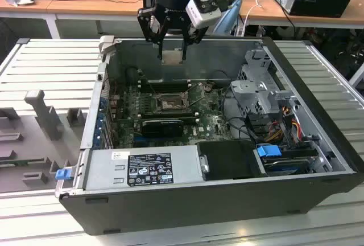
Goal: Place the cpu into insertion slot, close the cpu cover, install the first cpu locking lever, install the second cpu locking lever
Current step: 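Place the cpu into insertion slot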
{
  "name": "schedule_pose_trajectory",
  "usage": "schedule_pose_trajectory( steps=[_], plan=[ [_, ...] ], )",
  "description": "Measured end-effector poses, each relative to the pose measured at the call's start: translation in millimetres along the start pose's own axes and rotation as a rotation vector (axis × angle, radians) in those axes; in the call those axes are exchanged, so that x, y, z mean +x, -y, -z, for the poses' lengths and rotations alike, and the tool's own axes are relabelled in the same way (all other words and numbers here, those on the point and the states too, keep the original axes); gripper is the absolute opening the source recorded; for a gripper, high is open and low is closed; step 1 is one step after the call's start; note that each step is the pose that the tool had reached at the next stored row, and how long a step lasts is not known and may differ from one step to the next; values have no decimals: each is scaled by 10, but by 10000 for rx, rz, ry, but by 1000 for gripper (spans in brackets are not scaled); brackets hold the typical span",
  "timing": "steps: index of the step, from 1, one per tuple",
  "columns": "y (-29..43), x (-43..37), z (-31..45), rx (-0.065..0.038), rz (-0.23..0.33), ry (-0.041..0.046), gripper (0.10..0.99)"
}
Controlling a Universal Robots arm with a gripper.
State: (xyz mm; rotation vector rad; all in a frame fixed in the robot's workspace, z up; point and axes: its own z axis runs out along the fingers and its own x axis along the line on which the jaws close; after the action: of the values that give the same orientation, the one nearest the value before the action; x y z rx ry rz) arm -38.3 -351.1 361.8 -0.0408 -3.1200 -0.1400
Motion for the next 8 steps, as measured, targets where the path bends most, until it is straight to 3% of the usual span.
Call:
schedule_pose_trajectory(
  steps=[4, 8],
  plan=[
    [0, 0, -1, -8, -391, 35, 529],
    [3, 0, -10, -1, -425, 38, 529]
  ],
)
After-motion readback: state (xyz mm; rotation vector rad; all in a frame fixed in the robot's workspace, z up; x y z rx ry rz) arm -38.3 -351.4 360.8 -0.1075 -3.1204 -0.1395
